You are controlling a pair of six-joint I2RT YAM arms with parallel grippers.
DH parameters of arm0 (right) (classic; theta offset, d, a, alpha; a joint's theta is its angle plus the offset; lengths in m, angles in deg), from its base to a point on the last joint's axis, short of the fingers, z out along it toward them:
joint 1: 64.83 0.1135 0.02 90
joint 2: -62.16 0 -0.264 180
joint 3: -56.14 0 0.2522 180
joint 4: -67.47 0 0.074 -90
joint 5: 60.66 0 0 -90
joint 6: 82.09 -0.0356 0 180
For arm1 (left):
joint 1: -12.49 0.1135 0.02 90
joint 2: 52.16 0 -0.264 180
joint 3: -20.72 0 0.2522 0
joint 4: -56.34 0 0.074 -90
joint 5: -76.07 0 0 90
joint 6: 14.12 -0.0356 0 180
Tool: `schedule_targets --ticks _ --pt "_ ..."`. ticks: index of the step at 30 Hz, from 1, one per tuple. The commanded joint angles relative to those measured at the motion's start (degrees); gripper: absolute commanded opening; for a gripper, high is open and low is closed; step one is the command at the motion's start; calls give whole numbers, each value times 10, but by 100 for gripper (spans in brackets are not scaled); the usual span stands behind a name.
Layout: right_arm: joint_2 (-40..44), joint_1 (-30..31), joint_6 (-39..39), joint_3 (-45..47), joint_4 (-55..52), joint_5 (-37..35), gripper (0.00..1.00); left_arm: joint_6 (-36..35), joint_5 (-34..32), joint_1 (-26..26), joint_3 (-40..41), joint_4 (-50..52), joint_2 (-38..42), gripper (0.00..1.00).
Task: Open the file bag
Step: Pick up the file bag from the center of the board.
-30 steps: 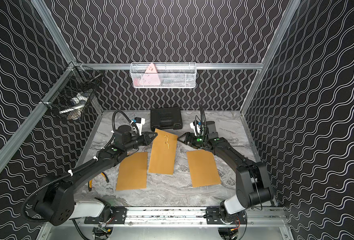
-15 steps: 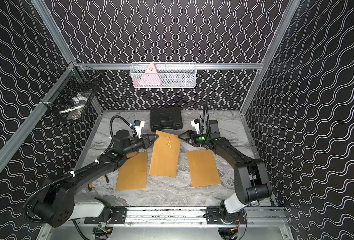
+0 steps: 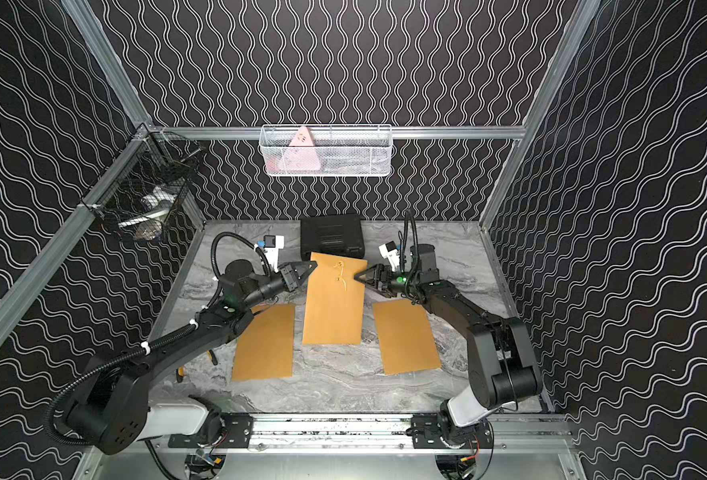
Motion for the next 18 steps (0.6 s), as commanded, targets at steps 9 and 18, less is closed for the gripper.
schedule_targets --ticks 9,18 --pt "4 23 -8 -10 63 37 26 34 12 1 4 -66 -32 0" --pt "6 24 -16 -11 79 42 5 13 23 1 -10 -18 -39 12"
